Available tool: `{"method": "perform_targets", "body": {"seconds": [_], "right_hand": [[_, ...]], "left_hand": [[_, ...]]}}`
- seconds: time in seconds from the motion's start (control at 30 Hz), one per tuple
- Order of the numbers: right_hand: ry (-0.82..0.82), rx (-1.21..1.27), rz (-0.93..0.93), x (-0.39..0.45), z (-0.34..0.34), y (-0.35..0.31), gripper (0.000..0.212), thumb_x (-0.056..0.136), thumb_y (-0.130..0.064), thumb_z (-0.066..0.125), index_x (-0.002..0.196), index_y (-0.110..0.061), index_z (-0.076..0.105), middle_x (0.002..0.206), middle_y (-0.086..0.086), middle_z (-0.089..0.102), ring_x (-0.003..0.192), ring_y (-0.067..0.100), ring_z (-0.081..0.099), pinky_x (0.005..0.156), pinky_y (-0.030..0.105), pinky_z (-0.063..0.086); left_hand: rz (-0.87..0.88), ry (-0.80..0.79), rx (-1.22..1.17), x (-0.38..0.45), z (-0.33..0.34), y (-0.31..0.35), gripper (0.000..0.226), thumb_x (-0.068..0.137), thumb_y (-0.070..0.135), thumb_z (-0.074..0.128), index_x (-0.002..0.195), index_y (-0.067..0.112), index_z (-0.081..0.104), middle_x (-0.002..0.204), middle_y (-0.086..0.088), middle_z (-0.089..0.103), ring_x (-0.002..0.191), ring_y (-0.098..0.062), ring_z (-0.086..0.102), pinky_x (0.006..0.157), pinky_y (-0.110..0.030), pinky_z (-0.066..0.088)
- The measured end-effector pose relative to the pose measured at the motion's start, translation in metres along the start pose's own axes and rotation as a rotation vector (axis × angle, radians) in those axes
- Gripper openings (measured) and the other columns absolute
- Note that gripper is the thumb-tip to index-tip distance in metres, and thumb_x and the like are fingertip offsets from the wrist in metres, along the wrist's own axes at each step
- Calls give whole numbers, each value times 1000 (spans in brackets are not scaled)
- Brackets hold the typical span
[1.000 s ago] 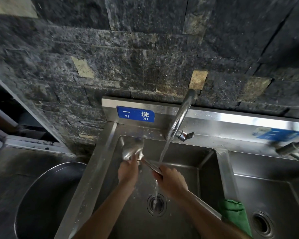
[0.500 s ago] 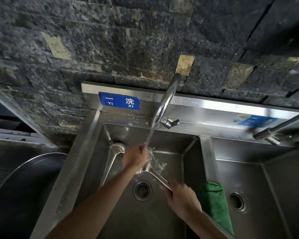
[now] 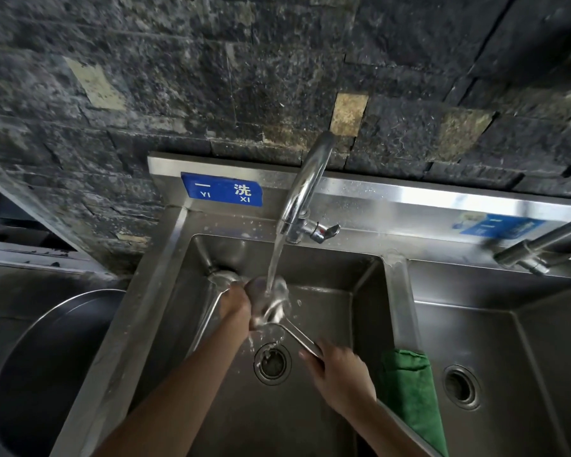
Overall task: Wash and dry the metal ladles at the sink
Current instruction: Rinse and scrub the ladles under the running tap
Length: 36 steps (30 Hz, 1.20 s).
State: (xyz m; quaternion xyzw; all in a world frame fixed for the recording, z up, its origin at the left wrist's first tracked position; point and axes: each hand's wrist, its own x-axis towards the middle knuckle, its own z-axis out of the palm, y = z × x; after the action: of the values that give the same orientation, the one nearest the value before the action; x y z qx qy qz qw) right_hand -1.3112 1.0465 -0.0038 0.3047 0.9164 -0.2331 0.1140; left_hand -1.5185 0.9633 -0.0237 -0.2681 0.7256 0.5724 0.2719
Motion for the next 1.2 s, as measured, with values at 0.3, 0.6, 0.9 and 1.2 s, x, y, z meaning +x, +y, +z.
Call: {"method": "perform_targets", "body": {"seconds": [0.3, 0.6, 0.9, 1.2], "right_hand": [[19, 370, -165, 84, -18, -73, 22, 98, -47, 55, 101, -29, 67, 77, -14, 67, 63, 4, 62, 51, 19, 46], [-114, 281, -131, 75, 2, -34, 28, 92, -48, 59, 76, -26, 54, 60, -6, 58, 58, 11, 61, 61, 40, 54], [-93, 241, 5, 62, 17, 9, 61, 71, -85, 42, 93, -33, 62, 73, -3, 69, 70, 18, 70, 66, 44, 61], [-39, 287, -32, 68, 5, -45, 27, 88, -49, 57, 85, -23, 56, 72, -3, 65, 80, 27, 68, 61, 34, 45]], "left_hand": [[46, -520, -159, -47, -17, -12, 43, 98, 46, 50, 115, 10, 66, 111, -9, 74, 109, -28, 68, 101, -50, 47], [296, -372, -258, -13, -56, 74, 22, 102, 23, 50, 113, 11, 65, 120, -5, 72, 108, -23, 70, 91, -42, 56], [353, -323, -339, -8, -72, 103, 28, 102, 19, 49, 125, 6, 60, 122, -5, 71, 108, -22, 70, 81, -36, 58], [196, -387, -301, -17, -44, 40, 29, 104, 20, 46, 123, 1, 56, 117, -13, 70, 103, -27, 71, 92, -46, 56]]}}
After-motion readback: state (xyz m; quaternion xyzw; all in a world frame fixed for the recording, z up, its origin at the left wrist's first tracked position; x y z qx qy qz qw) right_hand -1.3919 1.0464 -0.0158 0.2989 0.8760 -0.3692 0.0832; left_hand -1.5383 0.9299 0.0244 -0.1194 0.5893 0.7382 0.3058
